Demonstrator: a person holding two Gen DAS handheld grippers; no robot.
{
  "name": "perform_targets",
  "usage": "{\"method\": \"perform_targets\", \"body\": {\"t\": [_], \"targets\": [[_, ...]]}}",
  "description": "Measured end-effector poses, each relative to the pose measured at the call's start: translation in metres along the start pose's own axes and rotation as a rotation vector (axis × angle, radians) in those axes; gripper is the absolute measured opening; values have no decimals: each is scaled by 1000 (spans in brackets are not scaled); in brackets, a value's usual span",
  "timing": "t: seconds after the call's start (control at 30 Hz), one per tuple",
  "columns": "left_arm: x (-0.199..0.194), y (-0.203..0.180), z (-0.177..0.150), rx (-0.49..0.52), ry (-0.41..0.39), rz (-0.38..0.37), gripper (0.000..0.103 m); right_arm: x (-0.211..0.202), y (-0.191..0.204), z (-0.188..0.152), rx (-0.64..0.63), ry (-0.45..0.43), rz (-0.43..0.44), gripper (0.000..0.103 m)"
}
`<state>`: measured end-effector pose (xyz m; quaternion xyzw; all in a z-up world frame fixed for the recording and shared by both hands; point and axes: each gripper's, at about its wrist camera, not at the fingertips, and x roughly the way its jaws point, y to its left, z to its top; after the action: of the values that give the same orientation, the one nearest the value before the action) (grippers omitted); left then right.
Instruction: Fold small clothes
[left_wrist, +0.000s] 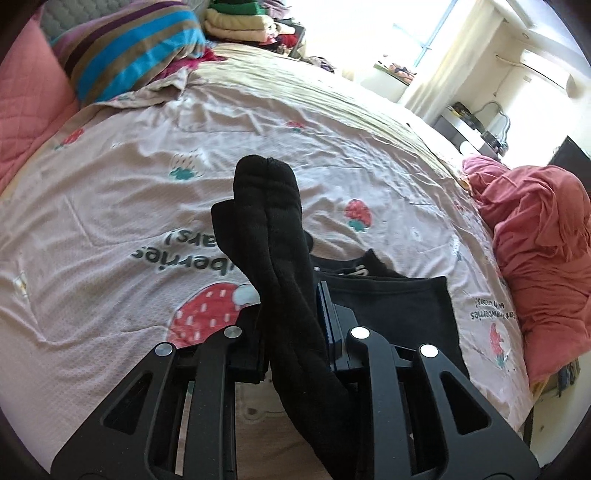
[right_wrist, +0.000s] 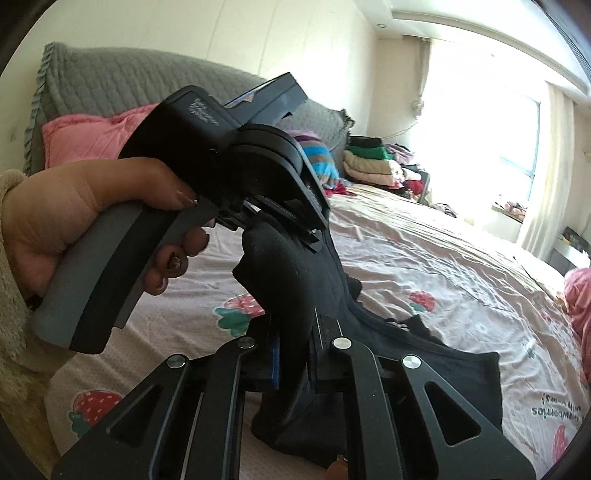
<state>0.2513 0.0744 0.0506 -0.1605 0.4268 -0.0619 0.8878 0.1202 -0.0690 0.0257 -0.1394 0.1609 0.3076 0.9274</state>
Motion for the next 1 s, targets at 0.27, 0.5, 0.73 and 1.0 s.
{"method": "perform_targets", "body": {"t": [0.27, 0.5, 0.73, 1.0], "targets": [[-5, -30, 0, 44, -5, 0, 14, -15, -19, -5, 80, -16, -14, 9], [-6, -47, -1, 67, -6, 7, 14, -22, -32, -7, 129, -21, -19, 9], [-5, -63, -2, 84, -5, 6, 14, -32, -41, -9, 156, -25, -30, 9], [-1, -79, -4, 99, -1, 6, 14, -39, -53, -14, 191, -25, -37, 9]]}}
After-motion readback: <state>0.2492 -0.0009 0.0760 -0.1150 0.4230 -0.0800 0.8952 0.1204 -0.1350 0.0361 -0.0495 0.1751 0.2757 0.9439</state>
